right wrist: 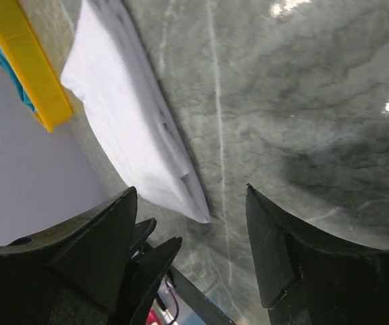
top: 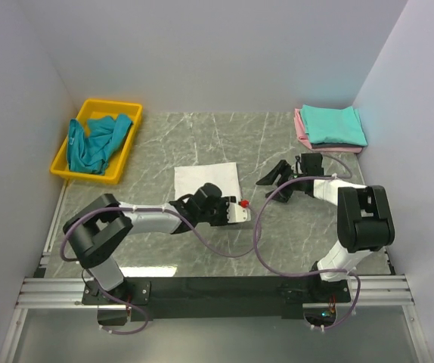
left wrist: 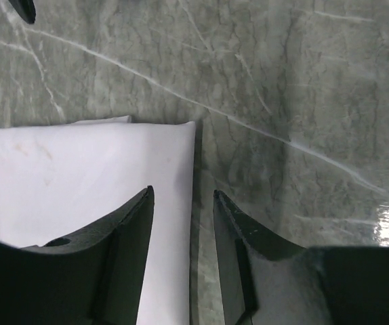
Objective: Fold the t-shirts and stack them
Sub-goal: Neatly place the folded tshirt to the corner
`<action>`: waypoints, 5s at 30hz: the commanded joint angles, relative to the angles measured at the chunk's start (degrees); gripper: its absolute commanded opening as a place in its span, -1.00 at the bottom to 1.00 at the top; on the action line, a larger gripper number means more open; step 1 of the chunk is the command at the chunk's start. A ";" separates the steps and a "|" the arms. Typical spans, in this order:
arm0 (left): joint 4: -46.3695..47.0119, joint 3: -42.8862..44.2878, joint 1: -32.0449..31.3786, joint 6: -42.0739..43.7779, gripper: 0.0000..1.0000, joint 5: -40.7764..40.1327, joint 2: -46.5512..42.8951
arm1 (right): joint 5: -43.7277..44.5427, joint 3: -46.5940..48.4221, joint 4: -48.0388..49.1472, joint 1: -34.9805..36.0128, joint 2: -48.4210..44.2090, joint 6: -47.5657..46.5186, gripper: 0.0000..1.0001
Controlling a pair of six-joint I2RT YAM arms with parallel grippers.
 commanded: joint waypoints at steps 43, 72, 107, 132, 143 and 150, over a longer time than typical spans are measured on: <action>3.79 10.58 6.76 -12.08 -0.99 13.67 3.61 | 5.83 2.22 33.34 14.50 19.23 28.81 0.42; -17.38 13.93 19.84 -24.03 -0.02 19.21 -9.64 | 19.98 42.64 -18.33 8.45 21.51 -32.06 -1.00; -28.28 11.02 24.60 -29.13 0.99 13.49 -18.71 | 32.82 87.31 -30.91 -4.83 31.71 -62.76 -1.00; -28.28 13.04 24.60 -27.64 0.99 14.19 -15.20 | 33.17 92.67 -30.56 -6.50 27.22 -64.44 -1.00; -29.16 13.75 24.60 -27.11 0.99 14.45 -13.88 | 33.78 92.76 -29.95 -11.16 31.80 -61.53 -1.00; -29.25 14.36 24.60 -27.02 0.99 14.37 -12.65 | 33.70 92.23 -28.80 -13.53 34.35 -61.89 -1.00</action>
